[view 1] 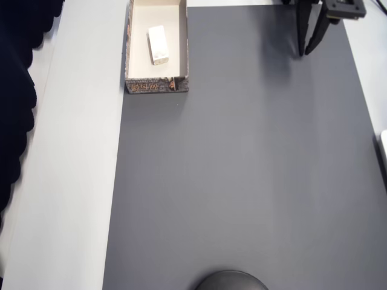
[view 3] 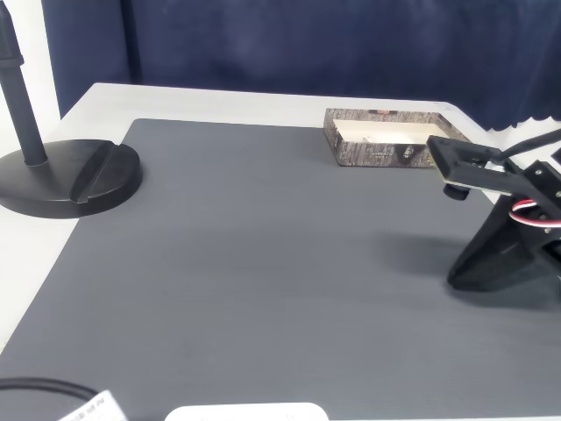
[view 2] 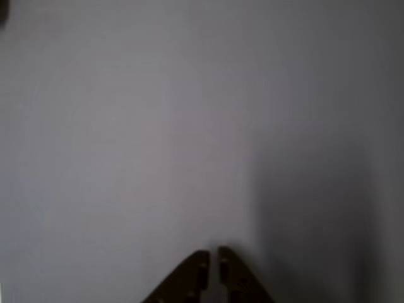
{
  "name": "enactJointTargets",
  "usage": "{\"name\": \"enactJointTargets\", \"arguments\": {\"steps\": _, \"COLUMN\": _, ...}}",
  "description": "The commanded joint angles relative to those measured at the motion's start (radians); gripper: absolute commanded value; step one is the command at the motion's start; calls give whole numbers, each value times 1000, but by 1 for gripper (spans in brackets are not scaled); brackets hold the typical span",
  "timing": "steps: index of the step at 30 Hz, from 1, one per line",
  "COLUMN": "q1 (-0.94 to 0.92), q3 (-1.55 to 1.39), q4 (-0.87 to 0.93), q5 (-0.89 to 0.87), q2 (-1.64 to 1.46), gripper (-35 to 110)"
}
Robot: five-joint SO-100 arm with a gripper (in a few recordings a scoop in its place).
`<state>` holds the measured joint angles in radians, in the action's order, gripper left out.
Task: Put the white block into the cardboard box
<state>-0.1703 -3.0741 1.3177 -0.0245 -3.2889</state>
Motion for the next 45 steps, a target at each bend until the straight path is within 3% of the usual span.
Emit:
{"name": "enactJointTargets", "arguments": {"steps": 1, "q1": 51, "q3": -18, "q4": 5, "q5": 5, "q2": -34, "gripper": -2}}
{"name": "enactJointTargets", "arguments": {"steps": 45, "q1": 31, "q3": -18, "q4": 8, "q5": 35, "q2": -35, "gripper": -1}}
